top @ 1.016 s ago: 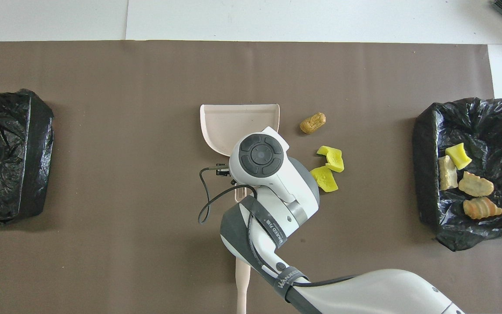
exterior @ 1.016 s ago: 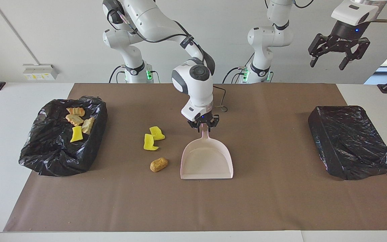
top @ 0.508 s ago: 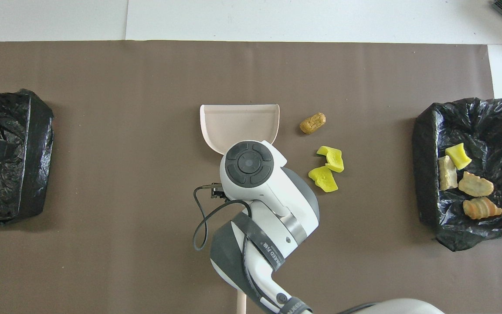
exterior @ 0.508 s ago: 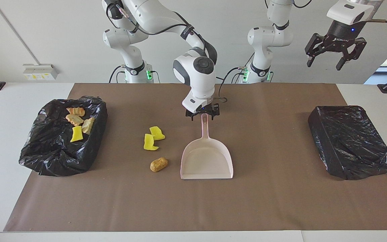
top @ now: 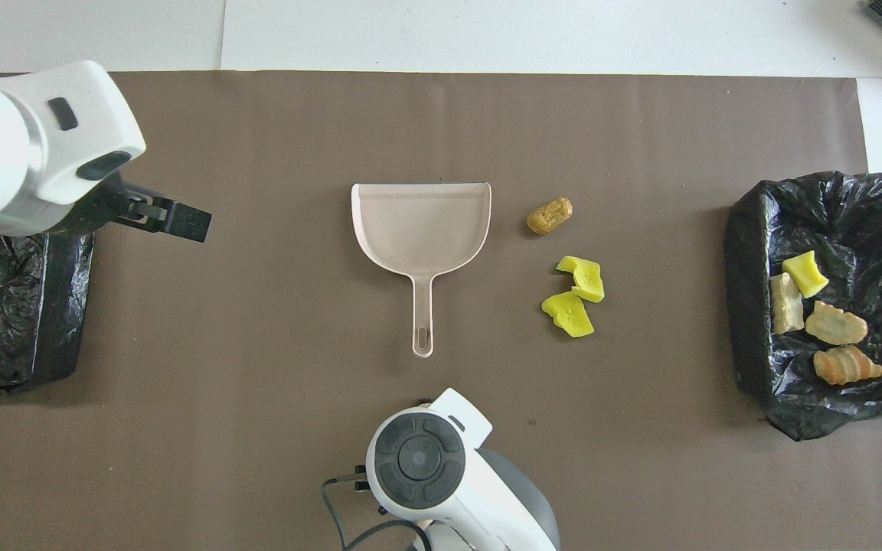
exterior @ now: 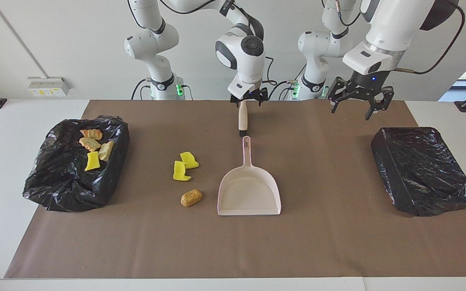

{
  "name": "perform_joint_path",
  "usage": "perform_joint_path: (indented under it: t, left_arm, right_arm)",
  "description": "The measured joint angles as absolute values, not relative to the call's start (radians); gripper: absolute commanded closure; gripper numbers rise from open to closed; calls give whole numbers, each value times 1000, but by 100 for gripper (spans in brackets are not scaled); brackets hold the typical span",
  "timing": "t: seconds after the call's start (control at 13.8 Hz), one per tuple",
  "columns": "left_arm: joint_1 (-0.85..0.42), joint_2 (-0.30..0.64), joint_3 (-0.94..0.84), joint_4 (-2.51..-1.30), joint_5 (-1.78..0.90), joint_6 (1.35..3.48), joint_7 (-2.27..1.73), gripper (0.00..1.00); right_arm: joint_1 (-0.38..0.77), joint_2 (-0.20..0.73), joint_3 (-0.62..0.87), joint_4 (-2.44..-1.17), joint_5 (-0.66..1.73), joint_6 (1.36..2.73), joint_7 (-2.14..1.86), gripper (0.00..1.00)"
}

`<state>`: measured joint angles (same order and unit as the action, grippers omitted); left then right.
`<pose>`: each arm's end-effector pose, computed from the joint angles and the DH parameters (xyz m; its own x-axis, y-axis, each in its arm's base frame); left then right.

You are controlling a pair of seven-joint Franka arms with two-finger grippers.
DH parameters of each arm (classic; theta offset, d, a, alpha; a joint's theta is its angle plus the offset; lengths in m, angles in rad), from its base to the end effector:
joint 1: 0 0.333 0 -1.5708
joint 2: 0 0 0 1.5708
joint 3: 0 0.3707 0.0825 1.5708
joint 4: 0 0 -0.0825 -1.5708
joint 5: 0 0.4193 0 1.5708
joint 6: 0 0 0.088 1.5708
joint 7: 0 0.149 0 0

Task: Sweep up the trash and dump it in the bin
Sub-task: 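Bring the dustpan back and set it on the table with the right gripper, then grasp the dustpan handle with the left gripper while the right gripper grasps the brush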

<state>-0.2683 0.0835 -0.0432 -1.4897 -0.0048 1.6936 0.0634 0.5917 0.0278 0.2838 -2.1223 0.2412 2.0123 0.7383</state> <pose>0.6073 -0.1950 0.6397 0.9240 -0.3629 0.1205 -0.3656 -0.9308 0.0008 0.3394 0.4423 0.3842 0.9682 0.0254 -0.2487 0.0123 -0.9984 -0.0543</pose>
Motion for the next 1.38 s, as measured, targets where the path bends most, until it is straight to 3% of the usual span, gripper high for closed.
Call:
perform_joint_path:
  t: [0.36,0.65,0.73,0.8,0.87,0.94,1.38]
  left_arm:
    - [-387,138,-47,-1582,-5,1862,8,0]
    - [-542,210,-49,-1671,-5,2017,-211,0]
    - [-575,235,-49,-1695,-4,2067,-260,0]
    - [-600,254,-49,-1728,-4,2119,-292,0]
    - [-617,267,-49,-1762,-4,2160,-309,0]
    - [-625,273,-49,-1795,-4,2185,-322,0]
    - [-638,262,-47,-1859,-4,2237,-405,0]
  right_arm:
    - [689,-142,284,-2405,359,2115,738,0]
    - [712,-136,284,-2461,379,2216,738,0]
    - [712,-131,283,-2461,379,2222,738,17]
    - [715,-126,283,-2461,379,2230,738,40]
    - [723,-118,283,-2461,379,2244,738,83]
    - [733,-109,284,-2462,379,2250,738,100]
    - [739,-78,277,-2434,379,2242,698,100]
